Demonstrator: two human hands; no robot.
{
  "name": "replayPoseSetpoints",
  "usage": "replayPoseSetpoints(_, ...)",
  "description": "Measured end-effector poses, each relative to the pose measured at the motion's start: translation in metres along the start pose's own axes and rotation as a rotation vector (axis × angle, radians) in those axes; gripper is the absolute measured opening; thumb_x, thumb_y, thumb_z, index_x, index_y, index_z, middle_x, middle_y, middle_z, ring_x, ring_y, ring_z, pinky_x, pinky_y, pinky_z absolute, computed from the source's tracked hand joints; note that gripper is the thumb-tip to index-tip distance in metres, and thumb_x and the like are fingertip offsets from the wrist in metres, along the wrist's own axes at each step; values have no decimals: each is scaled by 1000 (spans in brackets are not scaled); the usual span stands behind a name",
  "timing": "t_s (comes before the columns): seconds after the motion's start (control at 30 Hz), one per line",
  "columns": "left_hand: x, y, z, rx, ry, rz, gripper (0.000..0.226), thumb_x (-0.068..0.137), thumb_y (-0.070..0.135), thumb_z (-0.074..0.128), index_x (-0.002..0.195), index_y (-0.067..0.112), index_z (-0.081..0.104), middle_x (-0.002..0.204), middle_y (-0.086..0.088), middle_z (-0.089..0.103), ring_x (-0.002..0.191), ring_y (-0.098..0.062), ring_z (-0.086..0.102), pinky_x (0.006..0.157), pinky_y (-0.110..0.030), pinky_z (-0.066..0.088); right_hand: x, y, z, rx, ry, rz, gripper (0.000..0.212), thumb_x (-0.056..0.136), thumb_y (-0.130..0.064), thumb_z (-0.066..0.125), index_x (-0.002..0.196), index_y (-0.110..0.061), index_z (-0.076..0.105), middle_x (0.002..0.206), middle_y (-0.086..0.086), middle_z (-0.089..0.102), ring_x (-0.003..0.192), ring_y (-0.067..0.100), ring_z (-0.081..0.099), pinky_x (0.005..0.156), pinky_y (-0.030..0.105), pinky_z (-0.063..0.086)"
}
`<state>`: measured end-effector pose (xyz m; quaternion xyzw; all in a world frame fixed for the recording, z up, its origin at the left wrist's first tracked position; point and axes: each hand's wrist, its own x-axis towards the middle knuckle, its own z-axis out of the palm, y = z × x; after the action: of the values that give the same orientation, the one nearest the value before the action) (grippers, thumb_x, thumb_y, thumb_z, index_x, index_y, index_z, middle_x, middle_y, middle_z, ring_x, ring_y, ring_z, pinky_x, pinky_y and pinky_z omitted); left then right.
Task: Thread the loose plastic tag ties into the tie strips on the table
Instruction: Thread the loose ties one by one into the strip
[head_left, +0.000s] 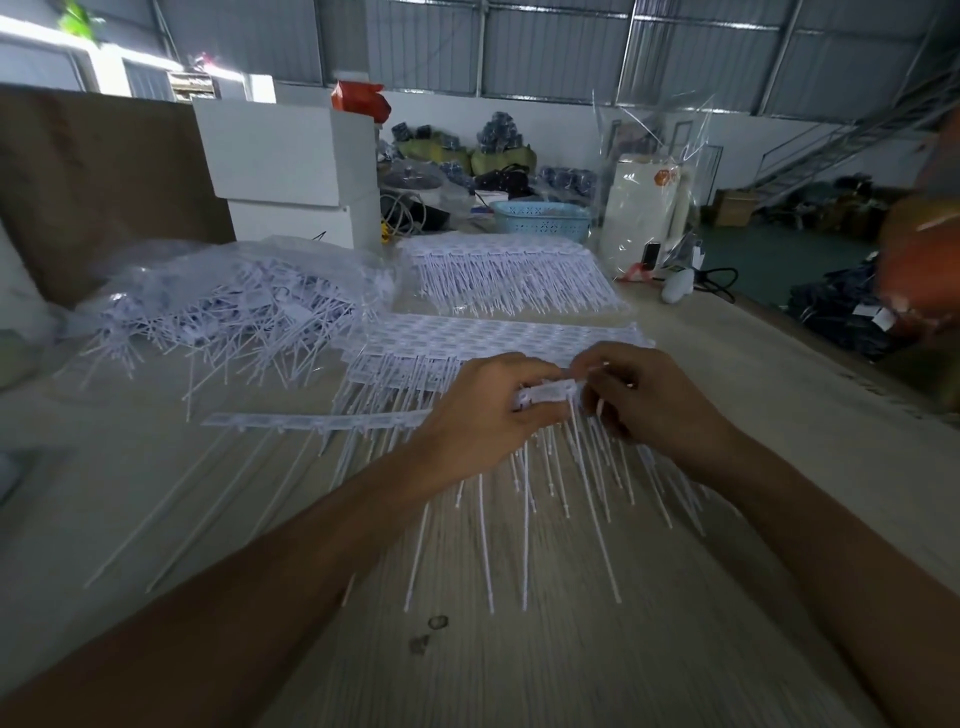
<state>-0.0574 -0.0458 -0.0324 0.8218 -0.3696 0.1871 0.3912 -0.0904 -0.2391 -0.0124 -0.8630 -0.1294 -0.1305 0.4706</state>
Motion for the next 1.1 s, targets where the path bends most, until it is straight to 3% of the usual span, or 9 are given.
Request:
replayPoseSetpoints(0.07,-1,-3,0,-11,-31,-31,36,84,30,79,117,22,70,98,5,70,80,-1,60,69,-12,43,-1,-5,1,111,-40,90,26,102,-6,48,90,-10,71,71,8,68,49,17,56,42,24,41)
replayPoseSetpoints(0.17,-2,-6,-1,-89,-50,-107,35,82,30,81,107,24,58,84,5,65,61,-2,57,54,-13,39,-5,-9,4,259,-87,258,25,102,-21,52,96,-6,72,75,3,69,57,17,60,46,27,46)
replayPoseSetpoints(0.33,-3,-2,-3,-132,-10,-95,35,81,26,82,97,14,53,81,-3,64,61,-8,57,53,-20,41,-8,-13,10,274,-147,308,43,93,-51,62,82,-10,71,70,5,63,57,17,58,45,26,42)
replayPoseSetpoints(0.43,-4,2,-7,-164,-24,-81,26,83,19,79,98,13,58,83,0,66,66,-3,60,57,-19,46,-11,-12,11,251,-198,333,40,93,-45,65,73,-10,68,66,7,57,54,15,54,45,25,38)
replayPoseSetpoints(0.5,-5,1,-12,-173,-88,-78,22,86,12,74,103,15,60,91,1,67,80,-6,65,70,-29,53,-10,-10,10,298,-186,362,36,95,-37,64,80,-6,71,69,9,54,51,14,49,45,24,35)
replayPoseSetpoints(0.63,-4,-5,-17,-136,-144,-78,37,85,1,67,117,18,60,102,5,67,87,-3,64,75,-30,54,-5,-10,5,333,-111,372,31,97,-29,62,81,-3,71,67,6,54,46,10,43,40,21,32)
replayPoseSetpoints(0.8,-2,-13,-16,-25,-56,-122,21,84,21,78,103,19,69,89,7,71,81,-6,67,77,-38,57,-4,-8,8,394,-72,391,31,95,-32,64,76,-8,72,66,4,54,45,9,41,38,20,30)
replayPoseSetpoints(0.93,-3,-8,-16,55,-24,-78,18,84,25,77,99,23,68,86,12,70,81,-10,66,74,-40,56,-7,-7,10,366,-93,379,33,92,-42,67,82,-10,75,72,5,57,47,9,45,41,21,35)
replayPoseSetpoints(1.1,-5,-3,-16,189,-14,-29,16,88,29,72,102,23,65,92,9,69,86,-14,63,75,-41,54,-9,-5,13,341,-46,333,32,94,-38,65,84,-9,73,71,6,56,50,10,49,44,22,37)
